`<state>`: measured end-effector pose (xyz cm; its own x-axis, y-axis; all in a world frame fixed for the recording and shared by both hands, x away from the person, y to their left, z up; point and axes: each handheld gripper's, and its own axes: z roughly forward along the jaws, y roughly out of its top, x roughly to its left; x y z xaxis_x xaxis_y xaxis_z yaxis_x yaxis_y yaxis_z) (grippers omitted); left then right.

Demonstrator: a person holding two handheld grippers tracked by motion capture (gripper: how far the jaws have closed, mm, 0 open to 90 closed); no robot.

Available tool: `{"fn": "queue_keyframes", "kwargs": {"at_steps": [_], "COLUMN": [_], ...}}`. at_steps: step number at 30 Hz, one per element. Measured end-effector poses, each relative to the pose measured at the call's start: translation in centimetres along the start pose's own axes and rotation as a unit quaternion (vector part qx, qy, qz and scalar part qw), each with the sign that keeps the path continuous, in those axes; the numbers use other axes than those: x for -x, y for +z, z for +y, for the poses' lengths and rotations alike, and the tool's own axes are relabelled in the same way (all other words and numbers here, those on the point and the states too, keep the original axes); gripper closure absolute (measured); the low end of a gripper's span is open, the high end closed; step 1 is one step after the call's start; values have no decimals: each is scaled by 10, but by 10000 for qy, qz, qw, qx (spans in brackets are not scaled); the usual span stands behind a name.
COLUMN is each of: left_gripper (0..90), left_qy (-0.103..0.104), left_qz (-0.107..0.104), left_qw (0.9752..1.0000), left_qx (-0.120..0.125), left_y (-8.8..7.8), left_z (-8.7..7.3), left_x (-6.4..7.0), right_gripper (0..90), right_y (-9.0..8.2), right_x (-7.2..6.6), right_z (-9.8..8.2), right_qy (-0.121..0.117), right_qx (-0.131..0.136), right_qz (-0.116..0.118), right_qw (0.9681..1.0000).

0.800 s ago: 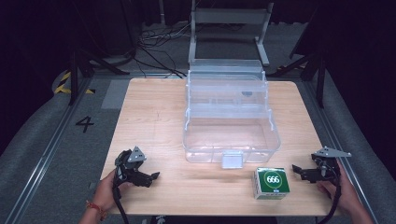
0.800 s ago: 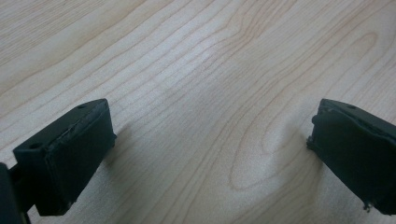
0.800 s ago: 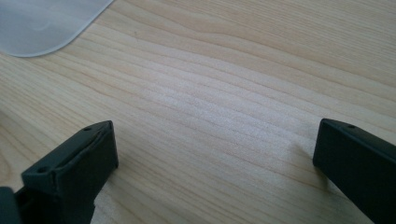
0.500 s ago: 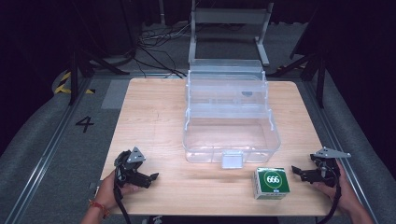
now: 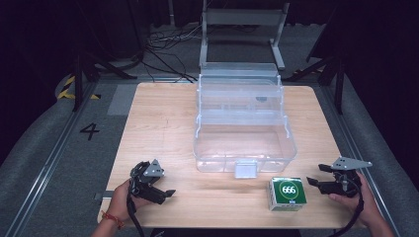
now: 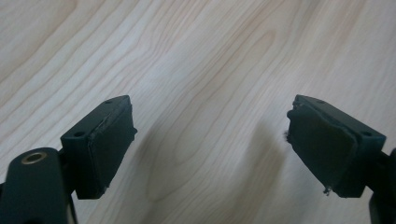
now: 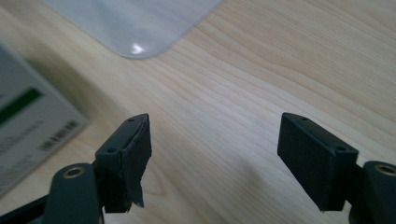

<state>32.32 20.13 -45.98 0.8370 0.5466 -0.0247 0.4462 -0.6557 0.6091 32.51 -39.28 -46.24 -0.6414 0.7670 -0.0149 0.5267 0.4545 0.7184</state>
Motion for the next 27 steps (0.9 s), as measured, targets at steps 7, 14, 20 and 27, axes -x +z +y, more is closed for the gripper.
{"fn": "queue_keyframes", "kwargs": {"at_steps": [7,14,20,27], "left_gripper": [150,154,150,156], "left_qy": [135,525,838,914], "left_qz": [-215,-437,-552,-735], "left_qw": [9996,9977,9949,9930], "left_qx": [75,-14,-50,-170], "left_y": [-1,6,10,18], "left_z": [21,37,45,39], "left_x": [20,46,63,68], "right_gripper": [293,308,305,291], "right_y": [-5,-6,-11,-21], "right_x": [-17,-33,-33,-38], "right_z": [7,16,13,13], "right_qy": [-236,-579,-773,-1056], "right_qx": [26,-15,-214,-139], "right_qz": [360,501,630,1030], "right_qw": [9991,9971,9948,9890]}}
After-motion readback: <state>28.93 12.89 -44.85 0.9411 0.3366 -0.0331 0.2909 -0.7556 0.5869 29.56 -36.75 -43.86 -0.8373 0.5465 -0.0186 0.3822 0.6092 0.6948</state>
